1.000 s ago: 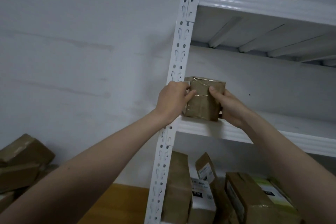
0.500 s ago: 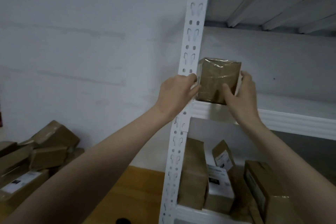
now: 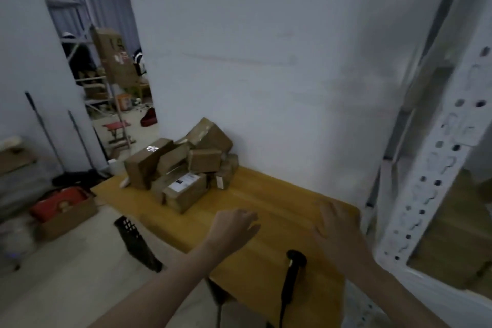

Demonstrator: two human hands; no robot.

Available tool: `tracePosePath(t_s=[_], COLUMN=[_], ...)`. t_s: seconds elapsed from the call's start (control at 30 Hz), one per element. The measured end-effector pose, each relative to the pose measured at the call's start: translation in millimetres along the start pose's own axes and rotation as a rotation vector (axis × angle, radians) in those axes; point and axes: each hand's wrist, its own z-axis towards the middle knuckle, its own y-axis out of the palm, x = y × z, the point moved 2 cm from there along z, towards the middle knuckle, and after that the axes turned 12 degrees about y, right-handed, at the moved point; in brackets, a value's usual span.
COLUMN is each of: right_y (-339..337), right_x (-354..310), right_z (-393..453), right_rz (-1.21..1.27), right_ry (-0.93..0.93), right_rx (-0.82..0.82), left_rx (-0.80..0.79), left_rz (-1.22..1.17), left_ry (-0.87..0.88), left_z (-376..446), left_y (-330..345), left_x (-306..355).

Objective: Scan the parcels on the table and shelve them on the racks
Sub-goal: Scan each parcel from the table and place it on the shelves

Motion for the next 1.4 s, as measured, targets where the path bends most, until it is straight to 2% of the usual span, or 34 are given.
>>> tracePosePath(t_s=[0.07,0.13,0.3,0.5,0.63,0.9,1.27,1.4], right_y=[44,81,153,228,264,308,362,374], right_x=[-17,-37,-105,-197,-236,-268,-294,-304], right_z=[9,19,61,131,174,256,416,472], right_rz=[-0.001,-0.003,-0.017,-0.119,-0.153,-0.116,-0.042,-0.074], right_ry=[0.053,0.082,0.078,0.16,0.218,0.249,0.199,0.254], right_rx=[-0.188,-0.296,-0.418,-0.447,-0.463,-0.451,-0.401,-0.386], left_rx=[-0.076,-0.123,-0.169,-0.121,-0.132,-0.108,-0.048,-0.034], left_rz=[0.017,0.028,0.071,0.06,0.031,0.102,-0.011,-0.033], left_ry=[-0.071,-0.131,-0.197,-0.221,-0.209,-0.145,-0.107,-0.108], left_z=[-21,-39,-70,-77,-70,-5,126,182], left_y=[19,31,42,46,53,60,89,108], left_x=[-34,-72,-182,-312,-379,-461,-565,-612])
